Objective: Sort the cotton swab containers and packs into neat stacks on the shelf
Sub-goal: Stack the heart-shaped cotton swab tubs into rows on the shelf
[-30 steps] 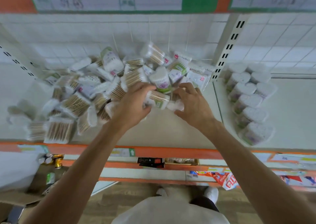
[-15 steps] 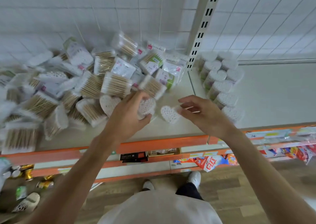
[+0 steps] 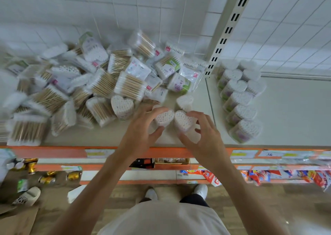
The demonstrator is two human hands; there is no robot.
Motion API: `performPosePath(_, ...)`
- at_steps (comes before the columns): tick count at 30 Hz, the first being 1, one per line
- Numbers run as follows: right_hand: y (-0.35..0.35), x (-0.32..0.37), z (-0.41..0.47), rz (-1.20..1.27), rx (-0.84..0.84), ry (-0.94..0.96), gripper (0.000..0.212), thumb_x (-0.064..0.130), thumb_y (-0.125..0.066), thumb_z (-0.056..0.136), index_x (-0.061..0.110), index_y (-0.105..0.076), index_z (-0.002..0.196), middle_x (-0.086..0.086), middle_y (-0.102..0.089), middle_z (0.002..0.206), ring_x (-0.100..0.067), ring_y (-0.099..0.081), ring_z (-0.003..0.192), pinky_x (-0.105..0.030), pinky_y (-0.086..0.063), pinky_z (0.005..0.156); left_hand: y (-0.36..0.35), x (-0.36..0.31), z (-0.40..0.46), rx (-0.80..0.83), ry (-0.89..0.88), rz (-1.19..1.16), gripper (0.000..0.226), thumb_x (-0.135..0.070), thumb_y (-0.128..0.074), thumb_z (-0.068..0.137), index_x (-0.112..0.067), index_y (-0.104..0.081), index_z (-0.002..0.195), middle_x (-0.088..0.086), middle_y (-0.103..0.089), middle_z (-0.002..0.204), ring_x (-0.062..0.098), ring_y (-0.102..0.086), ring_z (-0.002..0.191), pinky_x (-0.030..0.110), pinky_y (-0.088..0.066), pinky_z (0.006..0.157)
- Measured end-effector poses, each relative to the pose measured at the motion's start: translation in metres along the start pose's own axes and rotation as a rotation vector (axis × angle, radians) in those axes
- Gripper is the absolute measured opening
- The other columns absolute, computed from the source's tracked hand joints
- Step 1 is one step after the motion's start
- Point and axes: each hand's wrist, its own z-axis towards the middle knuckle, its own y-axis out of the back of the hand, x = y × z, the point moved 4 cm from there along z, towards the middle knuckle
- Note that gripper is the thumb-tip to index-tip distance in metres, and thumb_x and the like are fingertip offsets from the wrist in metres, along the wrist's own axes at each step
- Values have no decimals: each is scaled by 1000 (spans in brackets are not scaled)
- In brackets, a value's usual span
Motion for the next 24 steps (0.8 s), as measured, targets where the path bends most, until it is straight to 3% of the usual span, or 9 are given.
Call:
performPosePath(4, -9, -6, 1, 25, -8, -31, 46, 37, -69, 93, 43, -41, 128, 20, -49, 130, -5, -57, 109, -38, -56, 91, -2, 1, -2, -39, 6, -13, 51, -19, -73, 89, -28, -57, 136, 2, -53, 127, 18, -53, 122, 43, -51, 97)
performPosePath(11, -10, 0, -5, 98, -31, -33, 49, 32, -68, 96, 39, -41, 136, 14, -51, 136, -7, -59, 109, -39, -56, 92, 5, -15, 0, -76, 69, -80, 53, -18, -76, 88, -30, -59, 136, -2, -58, 131, 9, -54, 124, 43, -51, 100)
performPosePath(14, 18, 21, -19, 163, -66, 30, 57, 31, -71, 94, 43, -38, 139, 20, -50, 139, 0, -57, 119, -24, -52, 97, 25, -46, -5, -151, 41, -76, 55, -18, -77, 86, -25, -58, 137, -3, -58, 131, 14, -58, 123, 44, -55, 95)
performPosePath(16, 52, 37, -28, 185, -83, 87, 56, 36, -71, 91, 47, -39, 136, 31, -48, 138, 6, -52, 123, -10, -47, 94, 41, -72, -8, -208, 62, -159, 54, -17, -78, 85, -21, -59, 136, -5, -61, 133, 18, -61, 121, 34, -56, 93)
performPosePath(18, 83, 41, -23, 156, -122, 140, 54, 37, -71, 90, 47, -41, 134, 30, -51, 134, 4, -54, 121, -6, -45, 91, 52, -98, -3, -225, 28, -204, 52, -20, -79, 87, -18, -59, 135, -5, -61, 132, 17, -62, 121, 26, -56, 92)
performPosePath(22, 110, 25, -5, 130, -111, 171, 55, 29, -74, 91, 38, -44, 136, 14, -58, 133, -5, -60, 119, -21, -52, 97, 36, -125, 18, -182, -47, -81, 51, -19, -80, 87, -17, -61, 134, -3, -61, 127, 13, -61, 120, 28, -55, 96)
performPosePath(24, 122, 18, -3, 143, -120, 192, 55, 30, -74, 91, 33, -44, 137, 11, -58, 135, -8, -60, 121, -28, -54, 98, 24, -134, 22, -187, -44, -144, 52, -15, -80, 86, -15, -61, 134, -1, -61, 128, 14, -61, 121, 29, -55, 96)
